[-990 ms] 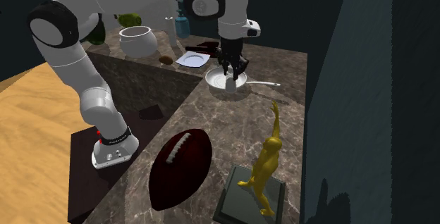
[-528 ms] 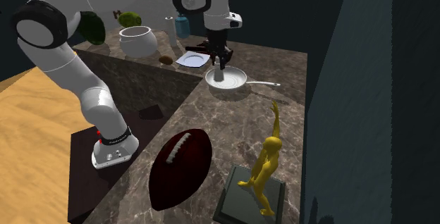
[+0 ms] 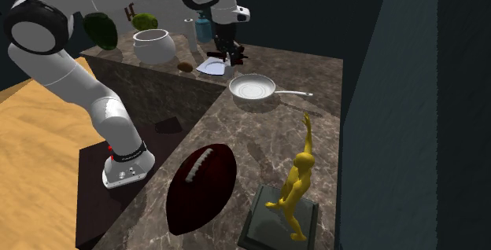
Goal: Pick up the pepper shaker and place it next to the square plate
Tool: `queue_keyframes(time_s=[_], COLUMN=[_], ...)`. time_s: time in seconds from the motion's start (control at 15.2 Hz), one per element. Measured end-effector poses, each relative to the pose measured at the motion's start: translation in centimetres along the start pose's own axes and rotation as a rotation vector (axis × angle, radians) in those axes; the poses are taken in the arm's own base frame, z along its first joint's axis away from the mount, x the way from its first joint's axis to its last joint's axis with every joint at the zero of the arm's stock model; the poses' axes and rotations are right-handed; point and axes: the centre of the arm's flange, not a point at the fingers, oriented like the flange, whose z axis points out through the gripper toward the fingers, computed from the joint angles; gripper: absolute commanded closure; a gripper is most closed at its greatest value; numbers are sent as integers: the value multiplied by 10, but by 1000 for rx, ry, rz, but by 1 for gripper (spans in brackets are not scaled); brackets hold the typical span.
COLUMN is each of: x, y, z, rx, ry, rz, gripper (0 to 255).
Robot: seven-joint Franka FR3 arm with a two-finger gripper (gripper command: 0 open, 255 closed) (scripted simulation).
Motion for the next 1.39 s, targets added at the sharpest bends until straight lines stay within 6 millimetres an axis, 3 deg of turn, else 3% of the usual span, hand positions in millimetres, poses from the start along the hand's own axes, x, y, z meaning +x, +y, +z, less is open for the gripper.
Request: queue_keyframes(time_s=[1.39], x=[59], y=[-267], z=[14], rx=[-1], ry=[0], rz=[0], gripper=[255])
